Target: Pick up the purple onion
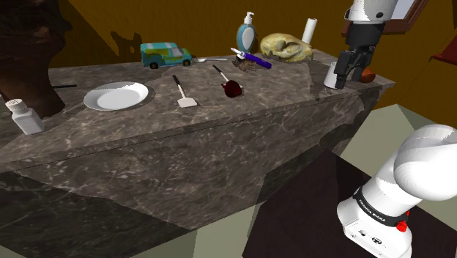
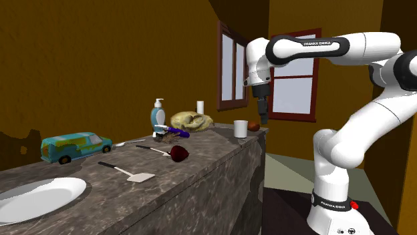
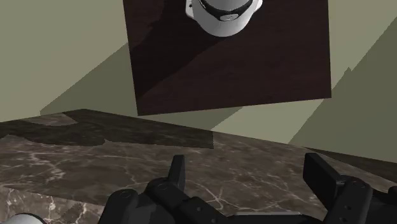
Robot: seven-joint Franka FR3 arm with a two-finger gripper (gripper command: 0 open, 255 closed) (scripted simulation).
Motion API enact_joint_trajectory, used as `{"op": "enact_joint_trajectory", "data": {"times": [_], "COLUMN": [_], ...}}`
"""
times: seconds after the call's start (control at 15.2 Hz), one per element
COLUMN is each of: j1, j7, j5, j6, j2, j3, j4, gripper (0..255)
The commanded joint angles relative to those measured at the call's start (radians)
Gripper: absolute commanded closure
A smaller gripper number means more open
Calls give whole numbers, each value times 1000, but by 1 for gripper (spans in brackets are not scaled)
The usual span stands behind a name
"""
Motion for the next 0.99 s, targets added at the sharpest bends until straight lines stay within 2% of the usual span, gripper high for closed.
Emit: {"op": "enact_joint_trajectory", "data": {"times": [0.0, 0.46, 0.92], "j1": [0, 42, 76], "j7": [0, 26, 45], "j5": [0, 40, 64], "j6": [0, 174, 301], "j2": [0, 231, 472], "j3": [0, 37, 71], "j4": [0, 84, 226], "gripper": [0, 0, 0]}}
